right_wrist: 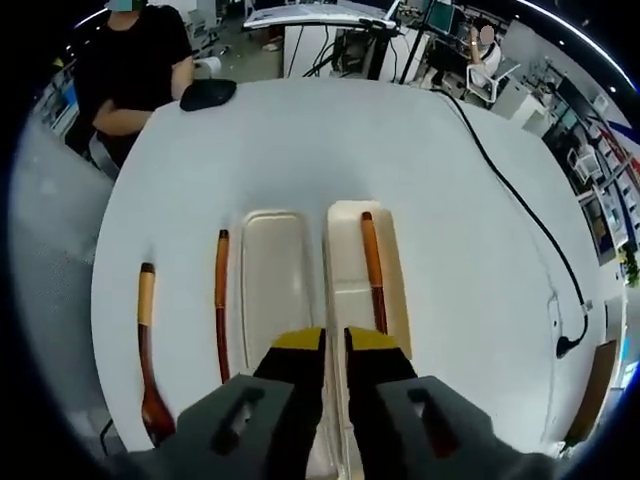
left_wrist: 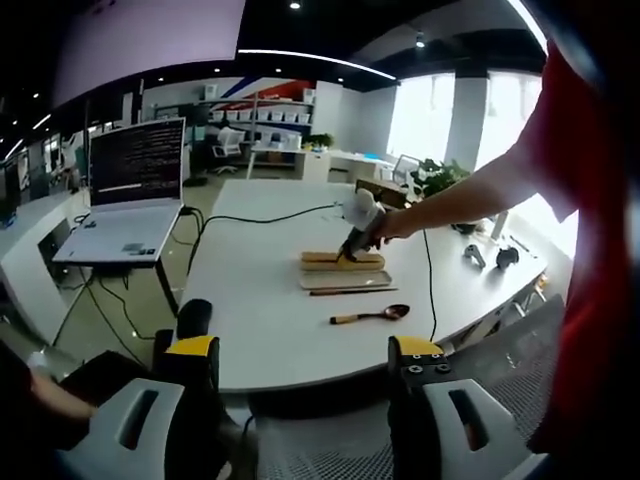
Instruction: Arrange the utensils inside the cutlery case until each visible utensil rests in its matching compartment.
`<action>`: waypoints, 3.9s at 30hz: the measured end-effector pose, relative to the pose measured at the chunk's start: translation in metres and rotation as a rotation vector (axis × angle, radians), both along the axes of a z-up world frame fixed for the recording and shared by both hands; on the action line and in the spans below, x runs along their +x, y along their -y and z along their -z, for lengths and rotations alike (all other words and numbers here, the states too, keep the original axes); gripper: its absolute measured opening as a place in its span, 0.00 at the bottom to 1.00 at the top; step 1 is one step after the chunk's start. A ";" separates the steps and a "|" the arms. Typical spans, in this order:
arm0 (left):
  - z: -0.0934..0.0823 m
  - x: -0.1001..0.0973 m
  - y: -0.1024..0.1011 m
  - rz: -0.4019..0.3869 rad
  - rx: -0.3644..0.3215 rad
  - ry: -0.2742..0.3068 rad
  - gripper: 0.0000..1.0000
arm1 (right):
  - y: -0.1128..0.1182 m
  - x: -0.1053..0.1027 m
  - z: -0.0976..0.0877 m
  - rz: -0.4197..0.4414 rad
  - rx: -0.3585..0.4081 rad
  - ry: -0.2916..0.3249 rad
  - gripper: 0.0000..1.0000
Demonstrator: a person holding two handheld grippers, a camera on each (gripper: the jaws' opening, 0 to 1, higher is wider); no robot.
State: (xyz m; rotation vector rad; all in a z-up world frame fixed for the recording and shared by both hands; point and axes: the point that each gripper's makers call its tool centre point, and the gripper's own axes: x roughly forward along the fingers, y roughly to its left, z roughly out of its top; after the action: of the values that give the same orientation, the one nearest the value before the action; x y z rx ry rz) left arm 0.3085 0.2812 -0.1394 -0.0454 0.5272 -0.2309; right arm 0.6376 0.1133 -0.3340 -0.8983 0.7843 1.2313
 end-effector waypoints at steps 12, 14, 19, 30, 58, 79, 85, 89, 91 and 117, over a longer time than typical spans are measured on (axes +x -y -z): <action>-0.018 0.008 0.014 0.044 -0.096 0.062 0.78 | 0.012 -0.006 -0.028 0.034 0.043 0.048 0.18; -0.021 0.008 0.012 0.037 -0.100 0.066 0.80 | 0.015 -0.006 -0.033 0.053 0.048 0.054 0.19; -0.020 0.004 0.007 0.045 -0.065 0.068 0.78 | 0.023 -0.016 -0.042 0.065 0.042 0.087 0.12; -0.022 0.002 0.001 0.037 -0.068 0.090 0.86 | 0.038 -0.048 -0.045 0.110 0.052 0.089 0.12; -0.028 -0.008 0.001 0.046 -0.030 0.145 0.92 | 0.048 -0.098 -0.049 0.144 0.090 0.138 0.15; -0.045 -0.010 0.005 0.030 -0.042 0.228 0.82 | 0.056 -0.131 -0.032 0.277 0.172 0.092 0.20; -0.038 -0.010 0.002 0.039 -0.043 0.201 0.93 | 0.051 -0.128 -0.030 0.212 0.156 0.124 0.20; -0.036 -0.014 0.002 0.024 -0.039 0.190 0.92 | 0.044 -0.128 -0.028 0.181 0.153 0.126 0.13; -0.037 -0.017 -0.004 -0.018 -0.023 0.200 0.82 | 0.042 -0.125 -0.029 0.198 0.158 0.124 0.10; -0.042 -0.025 -0.007 0.009 0.001 0.166 0.83 | 0.016 -0.098 0.005 0.043 -0.006 -0.019 0.08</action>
State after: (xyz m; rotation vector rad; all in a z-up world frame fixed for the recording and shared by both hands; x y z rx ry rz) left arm 0.2838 0.2880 -0.0970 -0.0225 0.3626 -0.2406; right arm 0.5392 0.0973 -0.3390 -0.8718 0.8189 1.2016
